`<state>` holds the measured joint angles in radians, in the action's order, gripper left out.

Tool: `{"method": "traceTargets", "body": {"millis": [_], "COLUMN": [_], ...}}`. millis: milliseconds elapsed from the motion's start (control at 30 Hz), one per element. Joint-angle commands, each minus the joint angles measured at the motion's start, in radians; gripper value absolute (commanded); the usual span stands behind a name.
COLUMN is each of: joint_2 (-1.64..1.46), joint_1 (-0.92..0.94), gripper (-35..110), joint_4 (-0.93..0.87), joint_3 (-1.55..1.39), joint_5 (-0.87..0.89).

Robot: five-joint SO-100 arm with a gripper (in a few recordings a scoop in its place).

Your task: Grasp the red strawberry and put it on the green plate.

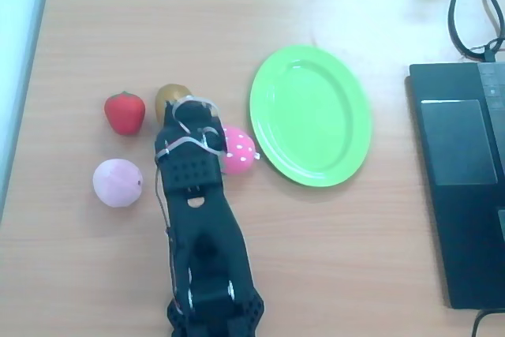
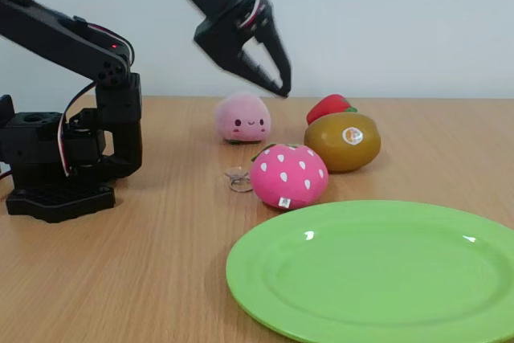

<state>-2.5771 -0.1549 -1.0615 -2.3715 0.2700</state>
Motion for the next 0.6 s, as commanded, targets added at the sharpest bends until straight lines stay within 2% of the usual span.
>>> {"method": "traceTargets", "body": {"millis": [0, 367, 567], "joint_2": [0.074, 0.256, 0.342], "joint_1": [-0.034, -0.156, -0.213], "gripper": [0, 27, 34], "joint_4": [0.003, 0.005, 0.015], "joint_3": [0.12, 0.19, 0.216], "joint_5": [0.025, -0.06, -0.028]}}
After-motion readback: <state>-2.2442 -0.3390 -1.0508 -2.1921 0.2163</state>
